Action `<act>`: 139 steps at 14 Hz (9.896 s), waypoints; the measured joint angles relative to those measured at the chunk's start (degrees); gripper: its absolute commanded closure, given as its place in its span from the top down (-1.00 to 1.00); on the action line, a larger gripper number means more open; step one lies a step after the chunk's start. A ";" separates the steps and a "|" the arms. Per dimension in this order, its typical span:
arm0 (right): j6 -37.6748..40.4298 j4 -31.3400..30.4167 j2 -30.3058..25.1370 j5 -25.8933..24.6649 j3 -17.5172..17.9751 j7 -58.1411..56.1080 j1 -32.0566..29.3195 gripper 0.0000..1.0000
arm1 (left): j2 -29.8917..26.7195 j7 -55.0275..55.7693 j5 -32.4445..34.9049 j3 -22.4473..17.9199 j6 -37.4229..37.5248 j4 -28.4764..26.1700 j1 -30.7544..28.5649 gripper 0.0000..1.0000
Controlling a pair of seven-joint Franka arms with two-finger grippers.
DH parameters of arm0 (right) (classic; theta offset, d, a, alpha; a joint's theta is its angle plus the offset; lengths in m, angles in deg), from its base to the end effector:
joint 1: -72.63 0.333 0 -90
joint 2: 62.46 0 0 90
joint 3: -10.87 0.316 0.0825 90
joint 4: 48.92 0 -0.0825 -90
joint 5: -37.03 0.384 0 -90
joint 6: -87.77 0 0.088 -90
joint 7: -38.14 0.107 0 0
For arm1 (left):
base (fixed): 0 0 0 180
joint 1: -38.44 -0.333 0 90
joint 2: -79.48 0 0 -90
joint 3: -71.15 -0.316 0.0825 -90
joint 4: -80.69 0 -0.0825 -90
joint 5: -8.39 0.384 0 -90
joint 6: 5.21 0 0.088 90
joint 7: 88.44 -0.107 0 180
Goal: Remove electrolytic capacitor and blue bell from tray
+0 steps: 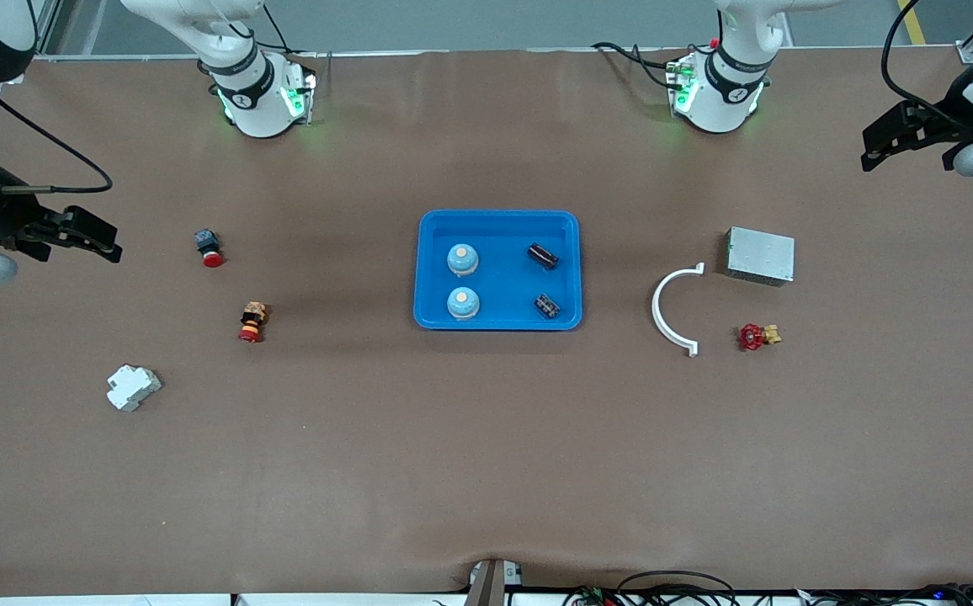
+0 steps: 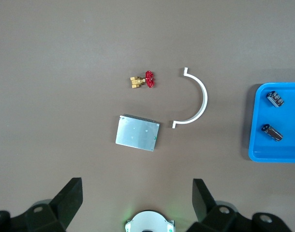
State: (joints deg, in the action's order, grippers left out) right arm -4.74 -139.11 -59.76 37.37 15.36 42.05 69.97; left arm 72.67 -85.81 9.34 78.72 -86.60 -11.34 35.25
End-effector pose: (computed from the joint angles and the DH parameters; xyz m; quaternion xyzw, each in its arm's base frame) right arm 0.5719 0.0178 0.6003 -0.9998 0.0183 0.0035 0.0046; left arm 0.4996 -0.0409 0.6576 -0.9992 0.0136 0.0329 0.0181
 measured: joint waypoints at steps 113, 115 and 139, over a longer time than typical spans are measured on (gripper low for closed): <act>-48.86 -45.54 2.32 -3.55 -2.26 6.52 5.81 -1.00 | 40.72 96.46 28.18 33.42 -45.63 -13.77 0.04 0.73; -49.90 -45.26 3.93 -3.55 -2.22 3.57 3.93 -1.00 | 43.38 99.03 28.18 33.39 -45.63 -11.88 2.24 0.71; -52.24 -21.98 29.50 -3.50 -1.97 -9.89 -4.91 1.00 | 49.95 107.67 28.25 29.02 -47.16 -8.79 11.31 -1.00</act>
State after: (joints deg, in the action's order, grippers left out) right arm -56.99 -161.10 -30.26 33.87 13.39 32.16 65.06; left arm 122.62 21.85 37.59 107.74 -133.76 -20.13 46.55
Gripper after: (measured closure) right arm 0.115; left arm 0.661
